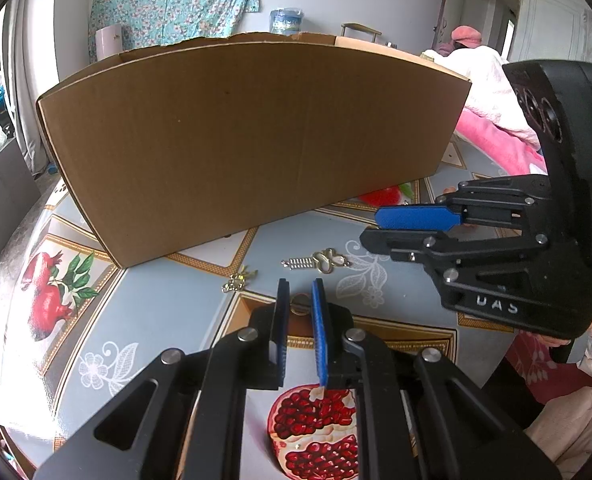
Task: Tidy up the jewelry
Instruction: 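Close the right gripper on the gold ring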
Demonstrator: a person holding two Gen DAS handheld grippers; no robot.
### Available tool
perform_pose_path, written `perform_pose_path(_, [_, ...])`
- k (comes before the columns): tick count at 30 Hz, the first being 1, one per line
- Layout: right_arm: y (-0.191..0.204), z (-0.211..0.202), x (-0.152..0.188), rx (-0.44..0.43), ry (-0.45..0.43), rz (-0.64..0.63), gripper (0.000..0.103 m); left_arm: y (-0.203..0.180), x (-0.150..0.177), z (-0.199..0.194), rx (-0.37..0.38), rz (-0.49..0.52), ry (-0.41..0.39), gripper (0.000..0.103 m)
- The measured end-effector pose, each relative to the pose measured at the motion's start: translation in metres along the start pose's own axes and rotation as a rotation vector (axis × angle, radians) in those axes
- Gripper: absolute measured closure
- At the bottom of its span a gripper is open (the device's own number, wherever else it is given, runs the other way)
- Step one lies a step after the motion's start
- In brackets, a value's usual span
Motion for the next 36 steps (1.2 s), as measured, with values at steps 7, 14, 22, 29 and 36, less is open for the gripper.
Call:
perform_pose_path(7, [-0.011,0.001,-0.001,-0.01,-0.005,0.036,0.096,-0.001,-0.002,0.0,0.004,-0.002,-0.003,0.092])
perform_pose_path(14, [-0.029,-0.002,0.003,-0.038,-0.004,0.084,0.103,-0.001,-0.002,0.001,0.009,-0.004,-0.007,0.092])
perform_pose_path(22, [-0.04,-0.006,0.003,-0.068,-0.009,0.12,0.089,0.0,-0.001,0.0,0.01,-0.004,-0.009,0.092])
perform_pose_path(29, [-0.045,0.001,0.003,-0.045,-0.003,0.125,0.081,0.0,-0.001,0.0,0.009,-0.004,-0.009,0.092])
perform_pose_path(36, [-0.027,0.006,0.005,-0.003,-0.006,0.072,0.084,0.001,-0.001,0.0,0.008,-0.003,-0.01,0.092])
Point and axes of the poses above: each gripper's, at about its wrist camera, not at the fingertips, and z roughly the way its jaws point, y to its left, x to its underside, the point moved 6 cm from there along z, roughly the way its jaws point, and after that the axes turned 1 degree about -x, right-handed, at the moved point
